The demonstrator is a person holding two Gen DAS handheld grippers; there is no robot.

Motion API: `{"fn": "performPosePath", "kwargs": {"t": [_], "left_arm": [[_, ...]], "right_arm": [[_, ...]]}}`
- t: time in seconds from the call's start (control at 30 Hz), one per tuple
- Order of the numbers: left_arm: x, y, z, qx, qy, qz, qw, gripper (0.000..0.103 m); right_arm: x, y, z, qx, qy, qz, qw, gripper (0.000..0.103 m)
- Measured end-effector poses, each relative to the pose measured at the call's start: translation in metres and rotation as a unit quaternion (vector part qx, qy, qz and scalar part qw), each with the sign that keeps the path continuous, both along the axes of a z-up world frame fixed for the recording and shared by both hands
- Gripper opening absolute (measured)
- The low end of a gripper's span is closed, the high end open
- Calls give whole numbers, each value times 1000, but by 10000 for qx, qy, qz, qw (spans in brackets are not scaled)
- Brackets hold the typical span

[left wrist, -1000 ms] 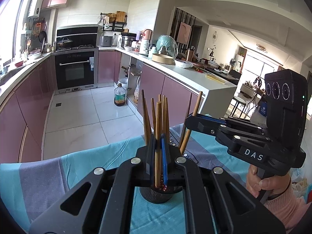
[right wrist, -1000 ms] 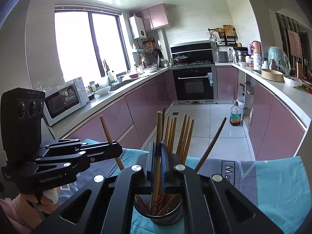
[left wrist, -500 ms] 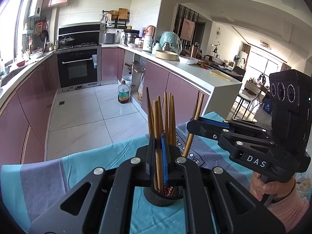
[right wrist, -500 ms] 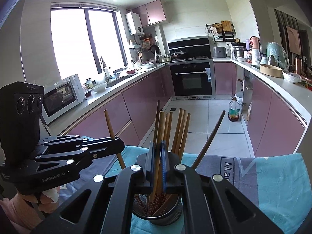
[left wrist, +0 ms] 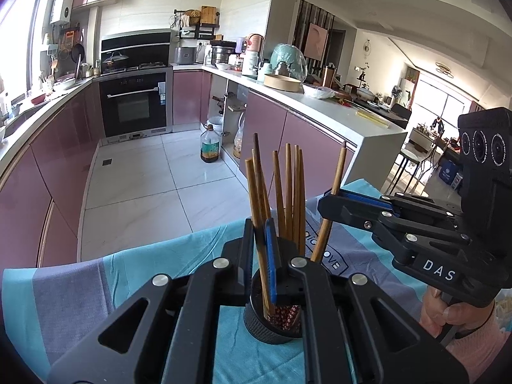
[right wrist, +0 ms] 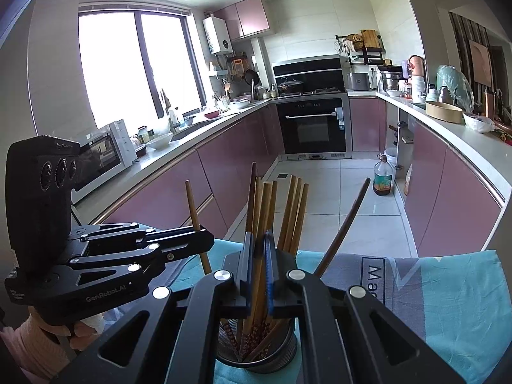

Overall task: Organize utensils
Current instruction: 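Open both tools and withdraw them from the mesh cup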

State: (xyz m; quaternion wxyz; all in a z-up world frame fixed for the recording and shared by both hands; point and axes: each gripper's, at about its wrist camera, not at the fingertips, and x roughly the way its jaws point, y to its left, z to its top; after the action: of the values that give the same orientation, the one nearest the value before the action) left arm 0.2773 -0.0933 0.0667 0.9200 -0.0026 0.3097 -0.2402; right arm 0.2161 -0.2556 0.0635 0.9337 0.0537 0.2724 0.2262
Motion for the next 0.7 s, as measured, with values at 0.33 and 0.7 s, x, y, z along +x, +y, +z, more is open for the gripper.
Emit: {"fn": "performPosePath", "kwargs": {"t": [0.33,0.7], "left_arm": [[15,-3,-22,42,174,133,9998,23],[0,30,-47,-154,169,542,9983,61]], "right_arm": [[5,-1,-5,28,51,-132,9999,23],[-13,-7,-12,-20,-43,-292,9996,52]]}}
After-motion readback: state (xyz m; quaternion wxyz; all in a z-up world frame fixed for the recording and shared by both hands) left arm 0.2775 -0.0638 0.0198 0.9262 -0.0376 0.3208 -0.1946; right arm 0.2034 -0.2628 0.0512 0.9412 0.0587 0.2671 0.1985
